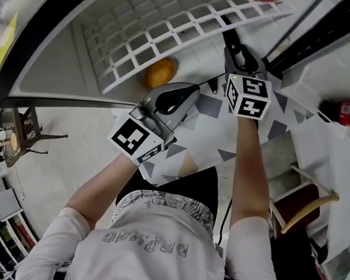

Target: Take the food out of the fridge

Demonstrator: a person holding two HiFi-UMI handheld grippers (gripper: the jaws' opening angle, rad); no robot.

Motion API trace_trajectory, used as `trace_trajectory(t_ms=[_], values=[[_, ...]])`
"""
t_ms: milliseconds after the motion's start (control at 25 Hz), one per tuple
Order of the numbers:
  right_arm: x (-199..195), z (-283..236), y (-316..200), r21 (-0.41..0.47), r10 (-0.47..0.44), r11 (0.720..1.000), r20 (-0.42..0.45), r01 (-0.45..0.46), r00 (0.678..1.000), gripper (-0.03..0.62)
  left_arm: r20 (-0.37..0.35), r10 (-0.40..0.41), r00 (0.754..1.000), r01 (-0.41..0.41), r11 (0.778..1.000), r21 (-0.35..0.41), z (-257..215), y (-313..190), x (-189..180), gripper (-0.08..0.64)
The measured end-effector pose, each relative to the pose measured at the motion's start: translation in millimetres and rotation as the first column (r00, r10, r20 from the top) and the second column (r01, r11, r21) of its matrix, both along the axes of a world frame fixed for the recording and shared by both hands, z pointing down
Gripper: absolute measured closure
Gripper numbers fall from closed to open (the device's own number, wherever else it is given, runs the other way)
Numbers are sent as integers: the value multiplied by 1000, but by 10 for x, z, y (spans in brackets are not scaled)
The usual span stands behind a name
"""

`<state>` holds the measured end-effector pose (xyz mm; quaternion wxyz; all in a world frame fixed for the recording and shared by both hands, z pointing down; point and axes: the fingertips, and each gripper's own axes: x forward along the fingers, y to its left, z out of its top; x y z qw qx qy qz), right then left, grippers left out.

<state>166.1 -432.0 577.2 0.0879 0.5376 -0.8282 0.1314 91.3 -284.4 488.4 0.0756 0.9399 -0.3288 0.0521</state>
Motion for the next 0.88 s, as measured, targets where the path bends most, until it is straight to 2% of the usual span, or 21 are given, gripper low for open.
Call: trace_trajectory(t_ms=[280, 880], values=[[53, -251, 213, 0, 13, 1000, 30, -13, 999, 436, -3, 11, 1000, -11, 1000, -4, -181, 90, 6, 552], [115, -715, 898, -47, 54, 997, 17, -53, 998, 436, -43, 59, 997, -59, 998, 4, -740, 426, -21, 552]])
